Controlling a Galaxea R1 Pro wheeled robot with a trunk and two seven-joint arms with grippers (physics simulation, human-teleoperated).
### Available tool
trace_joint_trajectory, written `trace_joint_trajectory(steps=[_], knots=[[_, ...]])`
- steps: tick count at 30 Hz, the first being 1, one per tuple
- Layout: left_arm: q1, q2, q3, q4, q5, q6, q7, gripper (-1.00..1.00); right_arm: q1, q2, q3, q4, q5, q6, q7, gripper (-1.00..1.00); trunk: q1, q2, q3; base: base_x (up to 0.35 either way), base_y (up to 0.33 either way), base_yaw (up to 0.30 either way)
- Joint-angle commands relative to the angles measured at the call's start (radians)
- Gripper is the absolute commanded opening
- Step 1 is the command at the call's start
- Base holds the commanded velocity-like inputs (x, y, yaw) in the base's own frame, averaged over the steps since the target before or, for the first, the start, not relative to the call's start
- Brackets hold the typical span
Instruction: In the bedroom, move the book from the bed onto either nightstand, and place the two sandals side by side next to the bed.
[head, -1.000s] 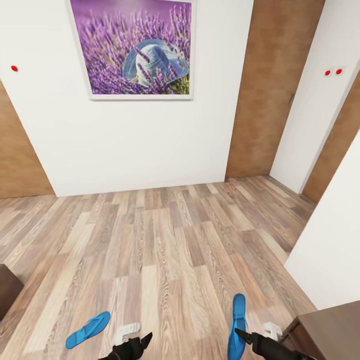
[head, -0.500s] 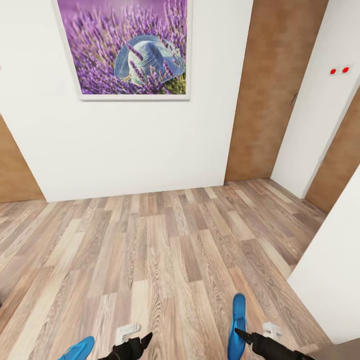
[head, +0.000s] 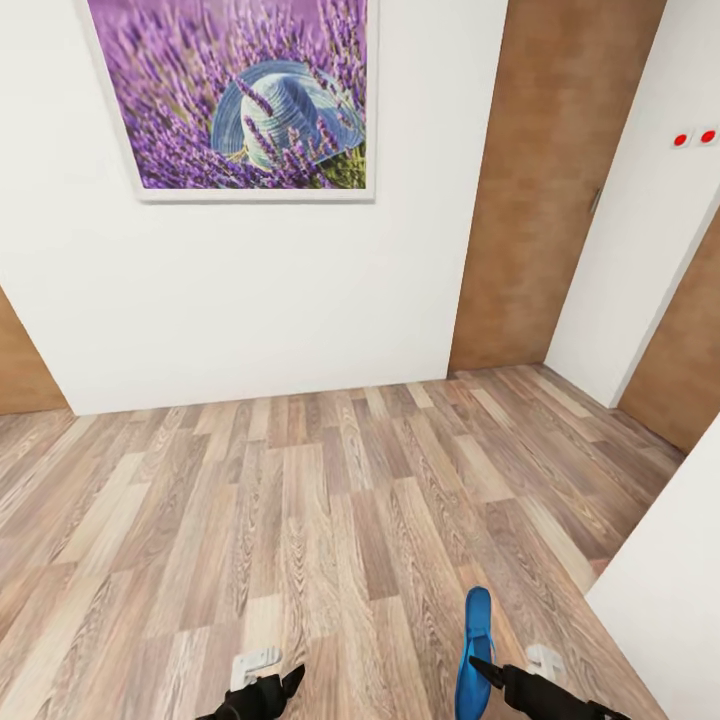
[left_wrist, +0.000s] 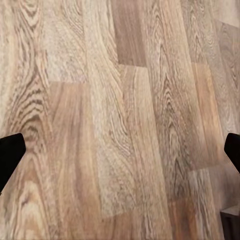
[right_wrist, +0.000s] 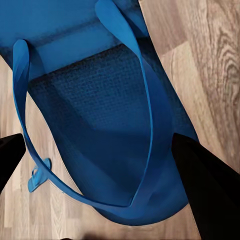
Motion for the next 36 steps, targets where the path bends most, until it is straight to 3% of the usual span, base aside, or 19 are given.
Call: trace_joint_trajectory(steps=[1, 20, 36], knots=[[0.000, 0.000, 0.003, 0.000, 0.007, 0.003, -0.005, 1.00, 0.000, 0.000, -0.010, -0.001, 0.008, 0.003, 0.004, -1.00, 0.000, 0.000, -0.001, 0.315, -0.022, 0.000], [-0.001, 0.000, 0.003, 0.000, 0.008, 0.003, -0.005, 1.00, -0.001, 0.000, -0.010, -0.001, 0.008, 0.003, 0.005, -1.00, 0.000, 0.000, -0.001, 0.323, -0.002, 0.003], [0.000, 0.000, 0.002, 0.000, 0.007, 0.003, -0.005, 1.00, 0.000, 0.000, -0.010, -0.001, 0.009, 0.003, 0.005, -1.00, 0.000, 0.000, -0.006, 0.326, 0.000, 0.145]])
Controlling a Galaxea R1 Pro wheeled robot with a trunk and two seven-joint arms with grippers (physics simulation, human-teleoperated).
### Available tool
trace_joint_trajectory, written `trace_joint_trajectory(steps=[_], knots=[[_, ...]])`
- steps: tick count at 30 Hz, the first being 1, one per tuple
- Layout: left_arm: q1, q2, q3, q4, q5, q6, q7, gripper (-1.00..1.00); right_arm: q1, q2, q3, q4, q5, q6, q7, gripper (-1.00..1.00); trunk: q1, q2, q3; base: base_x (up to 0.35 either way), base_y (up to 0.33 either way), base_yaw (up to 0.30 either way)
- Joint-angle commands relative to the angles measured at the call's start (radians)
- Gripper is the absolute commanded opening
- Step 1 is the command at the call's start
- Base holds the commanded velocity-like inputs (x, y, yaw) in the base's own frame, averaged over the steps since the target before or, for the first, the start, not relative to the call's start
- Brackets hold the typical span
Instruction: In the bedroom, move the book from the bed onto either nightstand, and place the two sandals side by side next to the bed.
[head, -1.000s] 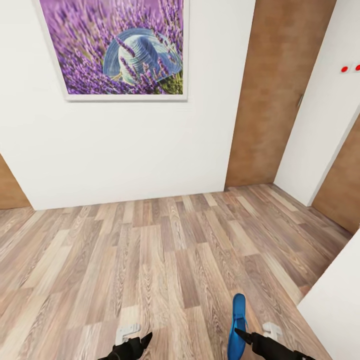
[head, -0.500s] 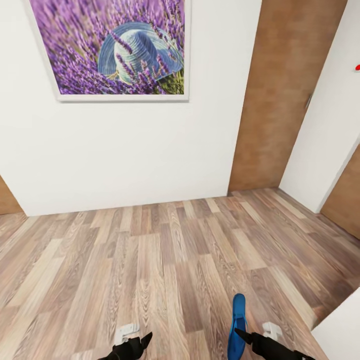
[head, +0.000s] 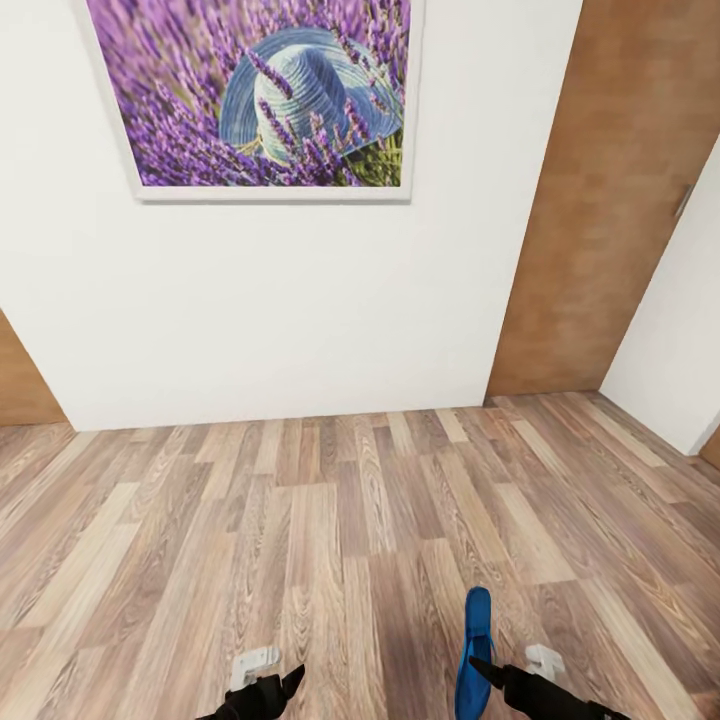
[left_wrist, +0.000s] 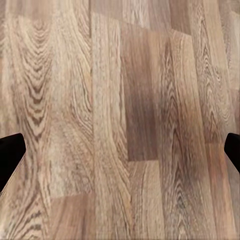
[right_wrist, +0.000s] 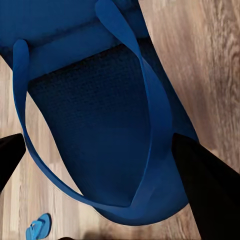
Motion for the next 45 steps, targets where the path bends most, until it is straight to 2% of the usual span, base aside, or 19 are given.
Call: trace_joint_trajectory(steps=[1, 23, 33, 38, 45], knots=[[-0.001, 0.000, 0.003, 0.000, 0.007, 0.003, -0.005, 1.00, 0.000, 0.000, -0.010, 0.000, 0.008, 0.003, 0.004, -1.00, 0.000, 0.000, -0.001, 0.327, 0.000, 0.012], [-0.001, 0.000, 0.002, 0.000, 0.007, 0.003, -0.004, 1.00, -0.001, 0.000, -0.010, -0.001, 0.008, 0.003, 0.002, -1.00, 0.000, 0.000, -0.001, 0.326, 0.000, 0.009], [-0.001, 0.000, 0.001, 0.000, 0.007, 0.002, -0.004, 1.00, -0.001, 0.000, -0.010, -0.001, 0.007, 0.003, -0.001, -1.00, 0.000, 0.000, -0.009, 0.264, 0.000, 0.195], [-0.001, -0.002, 0.001, 0.000, 0.007, 0.002, -0.004, 1.00, -0.001, 0.000, -0.010, -0.001, 0.007, 0.003, -0.072, -1.00, 0.000, 0.000, -0.012, 0.018, 0.000, 0.259], [-0.001, -0.002, 0.001, 0.000, 0.007, 0.002, -0.004, 1.00, -0.001, 0.000, -0.011, -0.001, 0.007, 0.003, -0.091, -1.00, 0.000, 0.000, -0.012, 0.001, 0.000, 0.281]])
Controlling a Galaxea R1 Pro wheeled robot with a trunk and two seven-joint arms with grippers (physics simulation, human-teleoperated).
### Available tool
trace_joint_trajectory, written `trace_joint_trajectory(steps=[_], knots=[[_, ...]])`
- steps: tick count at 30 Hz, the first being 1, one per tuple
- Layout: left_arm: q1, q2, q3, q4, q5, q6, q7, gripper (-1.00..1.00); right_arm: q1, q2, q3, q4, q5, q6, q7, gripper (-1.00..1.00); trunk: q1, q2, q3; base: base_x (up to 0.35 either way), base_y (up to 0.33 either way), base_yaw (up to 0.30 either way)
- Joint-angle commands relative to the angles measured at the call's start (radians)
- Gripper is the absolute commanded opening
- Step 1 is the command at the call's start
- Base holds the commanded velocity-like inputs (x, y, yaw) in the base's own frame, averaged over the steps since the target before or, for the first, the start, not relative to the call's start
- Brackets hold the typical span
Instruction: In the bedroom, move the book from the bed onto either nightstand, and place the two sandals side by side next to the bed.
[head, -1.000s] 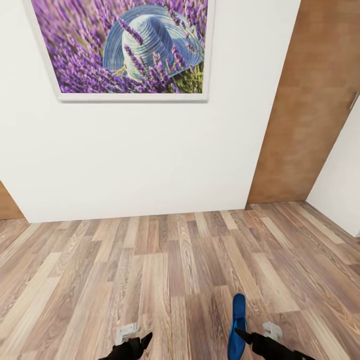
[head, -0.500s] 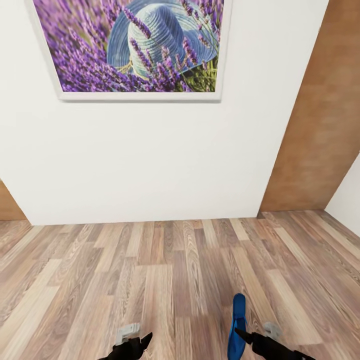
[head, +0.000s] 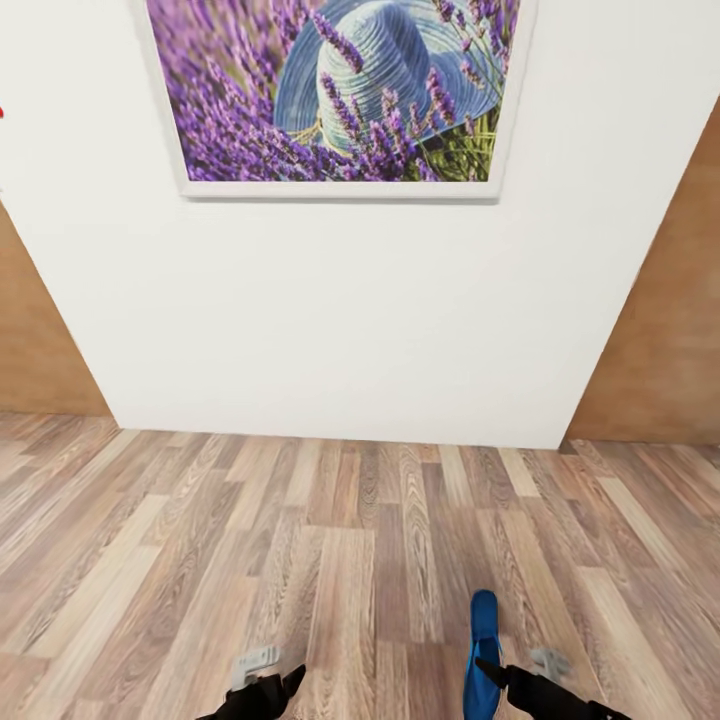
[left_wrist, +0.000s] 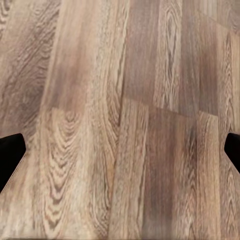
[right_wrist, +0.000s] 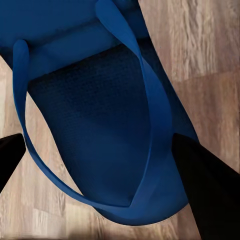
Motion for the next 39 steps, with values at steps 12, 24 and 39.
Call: trace_joint_trajectory(steps=[12, 24, 39], knots=[[-0.001, -0.001, 0.003, 0.002, 0.007, 0.003, -0.005, 1.00, 0.000, 0.000, -0.010, 0.000, 0.009, 0.003, 0.009, -1.00, 0.000, 0.000, -0.001, 0.000, 0.000, 0.286], [-0.001, 0.000, 0.003, 0.002, 0.008, 0.003, -0.005, 1.00, 0.000, 0.000, -0.009, -0.001, 0.009, 0.002, 0.004, -1.00, 0.000, 0.000, -0.001, 0.000, 0.000, 0.286], [-0.001, -0.002, 0.002, 0.002, 0.007, 0.003, -0.005, 1.00, 0.001, 0.000, -0.008, -0.001, 0.009, 0.002, 0.003, -1.00, 0.000, 0.000, -0.001, 0.094, -0.020, 0.286]])
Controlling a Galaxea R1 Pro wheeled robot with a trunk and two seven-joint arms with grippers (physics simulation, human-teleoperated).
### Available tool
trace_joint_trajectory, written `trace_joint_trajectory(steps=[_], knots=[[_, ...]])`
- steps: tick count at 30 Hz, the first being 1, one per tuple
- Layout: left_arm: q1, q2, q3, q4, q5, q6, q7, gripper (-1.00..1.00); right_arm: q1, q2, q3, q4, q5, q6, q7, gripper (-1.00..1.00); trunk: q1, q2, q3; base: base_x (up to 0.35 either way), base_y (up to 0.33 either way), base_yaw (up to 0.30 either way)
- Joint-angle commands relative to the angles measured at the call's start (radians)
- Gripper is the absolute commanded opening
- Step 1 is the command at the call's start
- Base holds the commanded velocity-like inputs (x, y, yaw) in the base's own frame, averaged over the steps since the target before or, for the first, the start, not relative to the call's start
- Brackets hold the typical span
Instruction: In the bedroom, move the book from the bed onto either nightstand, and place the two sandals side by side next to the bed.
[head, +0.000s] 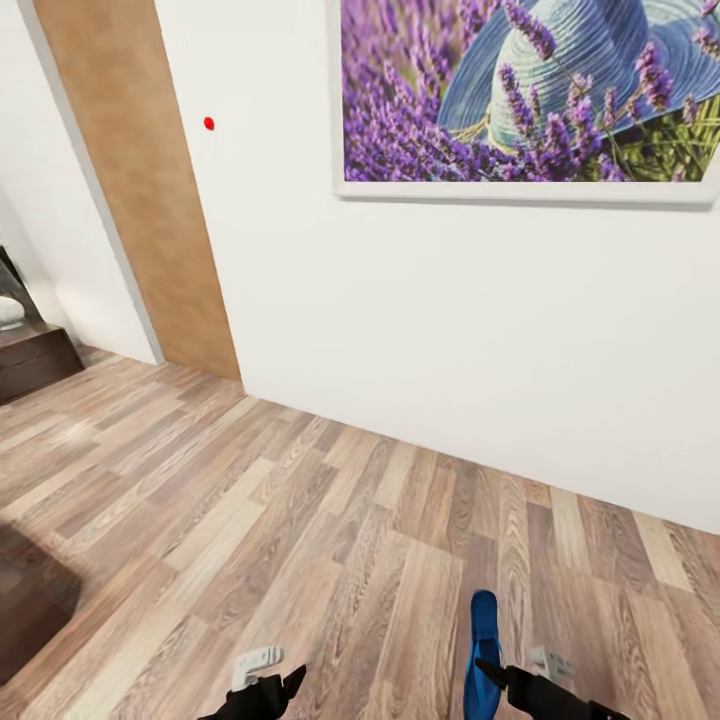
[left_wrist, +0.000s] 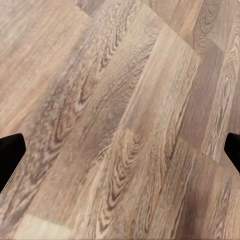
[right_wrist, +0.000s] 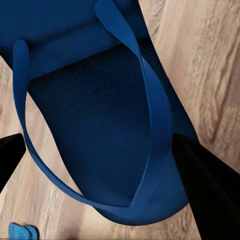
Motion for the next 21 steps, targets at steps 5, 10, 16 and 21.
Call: trace_joint_trajectory(steps=[5, 10, 16, 21], knots=[[-0.001, -0.002, 0.002, 0.001, 0.006, 0.003, -0.005, 1.00, -0.001, 0.000, -0.010, -0.001, 0.008, 0.003, 0.004, -1.00, 0.000, 0.000, -0.001, 0.129, -0.045, 0.286], [-0.001, -0.002, 0.002, 0.001, 0.005, 0.003, -0.005, 1.00, -0.001, 0.000, -0.010, -0.001, 0.008, 0.003, 0.004, -1.00, 0.000, 0.000, -0.001, 0.271, -0.135, 0.286], [-0.001, -0.002, 0.003, 0.001, 0.005, 0.003, -0.005, 1.00, 0.000, 0.000, -0.010, -0.001, 0.008, 0.003, 0.004, -1.00, 0.000, 0.000, -0.001, 0.288, -0.148, 0.237], [-0.001, -0.002, 0.003, 0.001, 0.007, 0.003, -0.005, 1.00, -0.001, 0.000, -0.010, -0.001, 0.008, 0.003, 0.004, -1.00, 0.000, 0.000, -0.001, 0.176, -0.103, 0.039]])
